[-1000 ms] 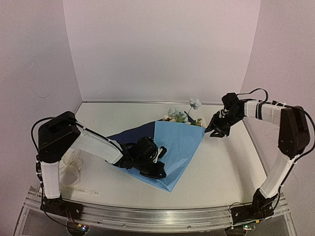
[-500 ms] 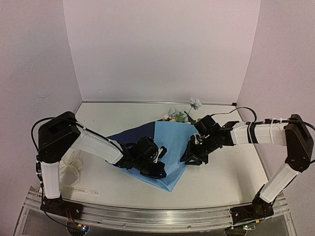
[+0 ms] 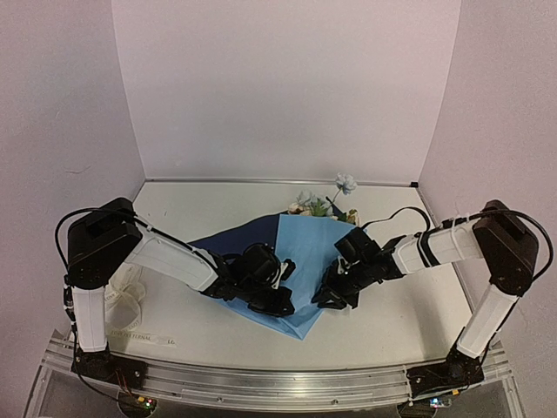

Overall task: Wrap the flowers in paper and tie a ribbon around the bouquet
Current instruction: Press the fold line of the 2/3-folded wrapping paper.

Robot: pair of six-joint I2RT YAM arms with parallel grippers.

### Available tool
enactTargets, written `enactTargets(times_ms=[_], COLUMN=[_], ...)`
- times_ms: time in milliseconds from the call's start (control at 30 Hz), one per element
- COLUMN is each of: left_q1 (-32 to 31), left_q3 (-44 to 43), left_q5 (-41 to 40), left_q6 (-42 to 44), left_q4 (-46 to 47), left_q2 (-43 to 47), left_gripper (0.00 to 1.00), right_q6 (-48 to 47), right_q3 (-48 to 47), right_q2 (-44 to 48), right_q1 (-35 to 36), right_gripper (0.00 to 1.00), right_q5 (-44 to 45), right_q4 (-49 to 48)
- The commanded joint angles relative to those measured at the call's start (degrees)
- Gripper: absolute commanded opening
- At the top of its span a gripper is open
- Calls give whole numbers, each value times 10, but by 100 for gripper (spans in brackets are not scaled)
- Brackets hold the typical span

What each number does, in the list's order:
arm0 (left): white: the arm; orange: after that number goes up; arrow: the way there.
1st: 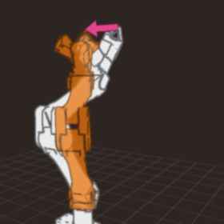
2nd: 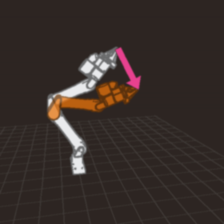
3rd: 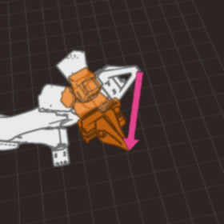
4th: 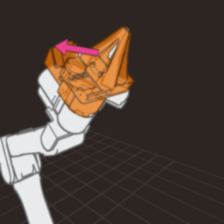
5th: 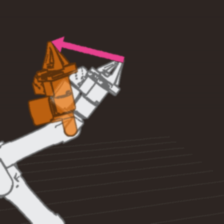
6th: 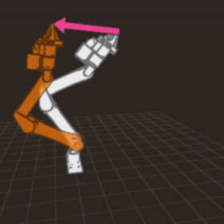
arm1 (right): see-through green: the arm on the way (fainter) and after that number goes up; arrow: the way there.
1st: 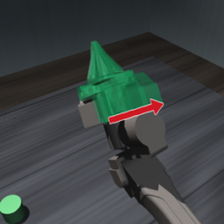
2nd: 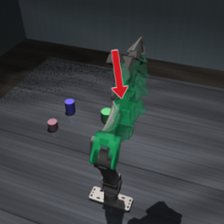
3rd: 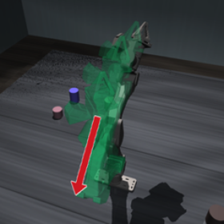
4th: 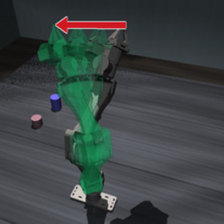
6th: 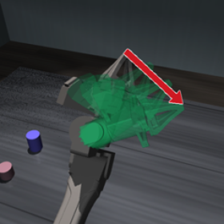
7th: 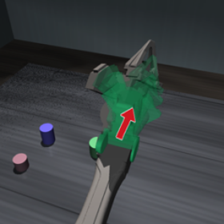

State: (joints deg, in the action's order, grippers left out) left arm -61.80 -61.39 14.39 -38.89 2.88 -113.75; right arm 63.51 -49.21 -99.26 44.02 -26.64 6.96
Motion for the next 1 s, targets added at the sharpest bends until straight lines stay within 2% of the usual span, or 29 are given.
enactTargets(times_ms=[0,533,967], left_q1=[0,1,1], left_q3=[12,14,15], left_q5=[-29,-24,-23], left_q6=[7,10,7], left_q4=[-35,-41,-40], left_q2=[-4,-11,-9], left_gripper=[0,0,0], right_q6=[-11,-15,-60], right_q3=[9,-64,-161], right_q2=[0,-62,-108], right_q1=[-28,-154,-264], right_gripper=[20,20,20], right_q5=[5,-36,-59], right_q4=[-19,-10,80])
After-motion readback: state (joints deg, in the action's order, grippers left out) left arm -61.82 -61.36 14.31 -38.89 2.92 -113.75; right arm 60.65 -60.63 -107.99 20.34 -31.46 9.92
